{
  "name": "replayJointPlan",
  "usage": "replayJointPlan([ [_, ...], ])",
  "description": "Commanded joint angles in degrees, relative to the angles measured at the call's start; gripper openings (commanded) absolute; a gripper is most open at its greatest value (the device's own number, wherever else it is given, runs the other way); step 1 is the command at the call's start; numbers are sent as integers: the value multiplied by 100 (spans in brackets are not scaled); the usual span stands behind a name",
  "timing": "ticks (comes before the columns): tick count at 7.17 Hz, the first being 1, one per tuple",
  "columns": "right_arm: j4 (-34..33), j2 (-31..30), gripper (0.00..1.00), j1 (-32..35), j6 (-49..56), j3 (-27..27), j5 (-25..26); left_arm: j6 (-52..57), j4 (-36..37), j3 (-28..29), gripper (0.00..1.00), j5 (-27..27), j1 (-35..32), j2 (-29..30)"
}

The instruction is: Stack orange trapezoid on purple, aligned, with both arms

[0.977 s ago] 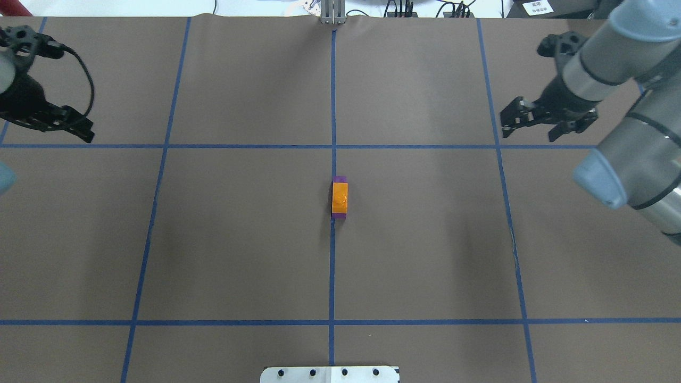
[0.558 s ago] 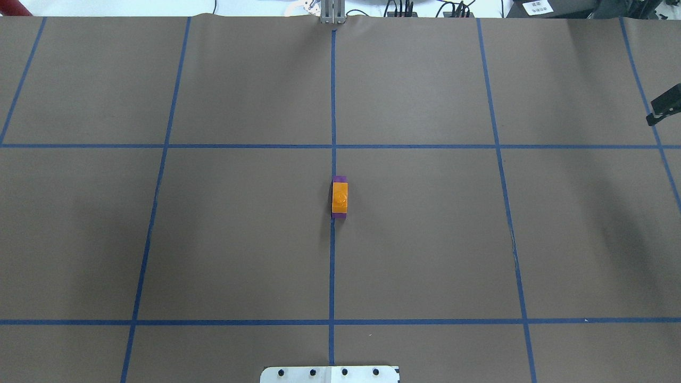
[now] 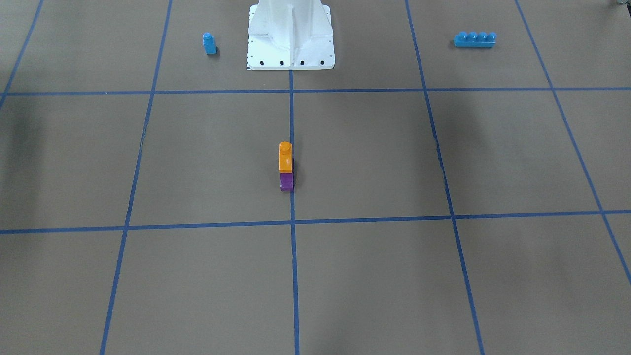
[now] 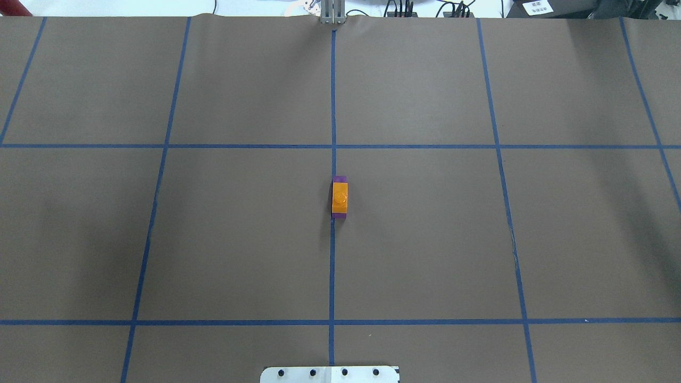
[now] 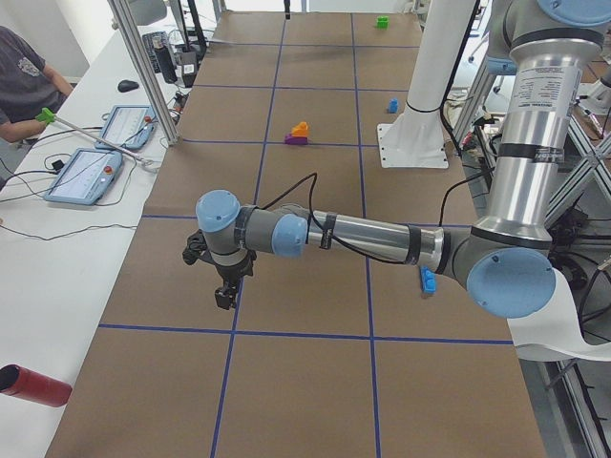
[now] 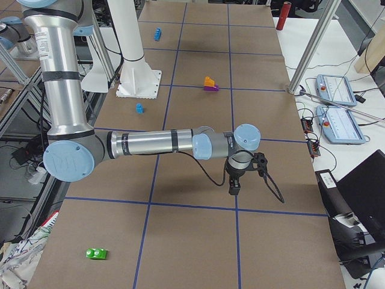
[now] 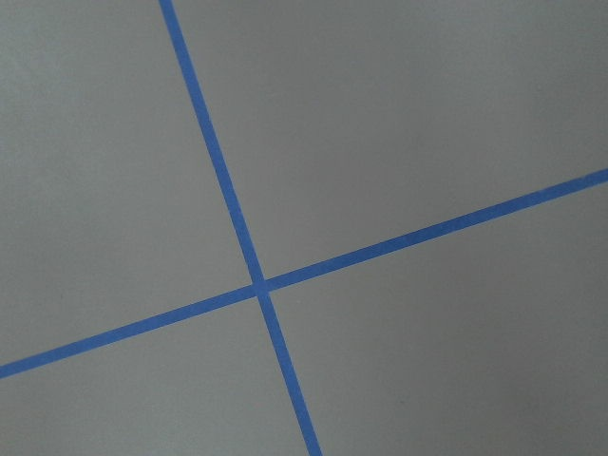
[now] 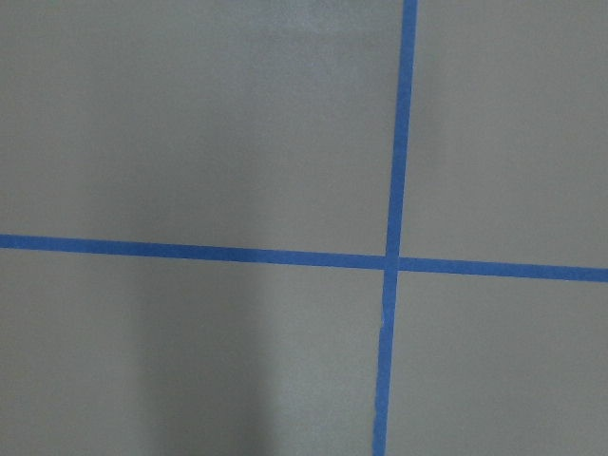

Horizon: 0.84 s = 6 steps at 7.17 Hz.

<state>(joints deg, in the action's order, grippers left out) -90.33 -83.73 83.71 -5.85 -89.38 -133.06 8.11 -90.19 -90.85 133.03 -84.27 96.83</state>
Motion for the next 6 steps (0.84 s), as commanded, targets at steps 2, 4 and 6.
replayJointPlan([
  [2,-55,41,100,154,22,-71,-18,-634,-7,-55,100,-40,-2,64],
  [4,7,49,100,145,22,-97,-27,-644,-7,-72,100,-5,-19,56],
  [6,7,-20,100,145,22,-246,-36,-636,-33,-109,100,-31,-2,-24],
])
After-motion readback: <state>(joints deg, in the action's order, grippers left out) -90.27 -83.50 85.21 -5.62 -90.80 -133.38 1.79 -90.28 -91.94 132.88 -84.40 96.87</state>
